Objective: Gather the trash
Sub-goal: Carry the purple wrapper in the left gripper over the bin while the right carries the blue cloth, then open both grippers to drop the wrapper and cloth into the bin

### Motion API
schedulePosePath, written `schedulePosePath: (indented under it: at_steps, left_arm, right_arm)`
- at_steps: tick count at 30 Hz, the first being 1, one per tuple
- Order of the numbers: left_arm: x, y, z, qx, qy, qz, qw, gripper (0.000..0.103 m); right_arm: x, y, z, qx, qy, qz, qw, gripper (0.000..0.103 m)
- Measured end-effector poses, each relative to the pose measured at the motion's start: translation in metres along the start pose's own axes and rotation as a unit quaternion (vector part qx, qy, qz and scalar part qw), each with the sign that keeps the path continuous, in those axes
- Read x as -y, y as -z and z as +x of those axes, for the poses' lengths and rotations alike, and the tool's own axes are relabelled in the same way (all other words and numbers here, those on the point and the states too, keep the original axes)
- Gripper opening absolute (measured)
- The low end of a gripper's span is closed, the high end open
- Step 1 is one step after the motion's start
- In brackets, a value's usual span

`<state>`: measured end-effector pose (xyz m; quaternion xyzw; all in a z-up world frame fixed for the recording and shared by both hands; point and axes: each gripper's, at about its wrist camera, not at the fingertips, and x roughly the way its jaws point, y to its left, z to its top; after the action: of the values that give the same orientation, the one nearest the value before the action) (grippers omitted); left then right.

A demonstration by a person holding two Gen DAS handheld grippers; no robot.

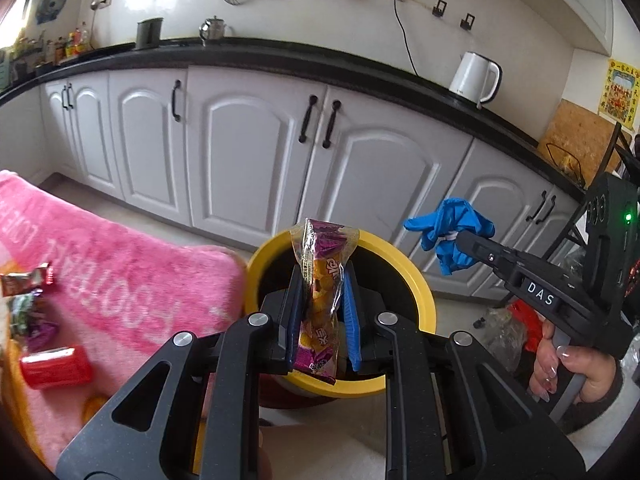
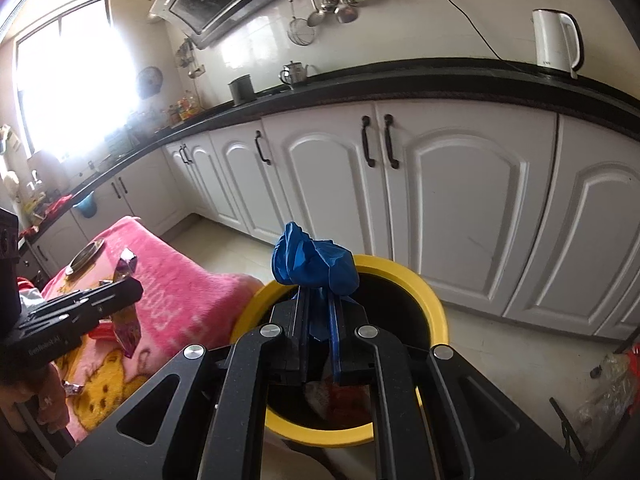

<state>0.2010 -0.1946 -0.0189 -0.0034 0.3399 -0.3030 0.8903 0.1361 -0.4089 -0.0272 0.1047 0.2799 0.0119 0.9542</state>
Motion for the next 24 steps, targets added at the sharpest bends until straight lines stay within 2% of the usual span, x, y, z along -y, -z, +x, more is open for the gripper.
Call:
schedulePosePath:
  at_steps: [12, 24]
  left_arm:
    - [0.012, 0.006, 0.046, -0.035, 0.016, 0.015, 0.9991, 0.013]
    - [0.003, 0.017, 0.081, -0.070, 0.023, 0.000, 0.9973, 0.013]
  right_arm:
    - [0.025, 0.010, 0.020, -0.026, 0.018, 0.020, 0.999, 0.008]
    - [0.038, 0.018, 0.042, -0.060, 0.019, 0.041, 0.997, 0.008]
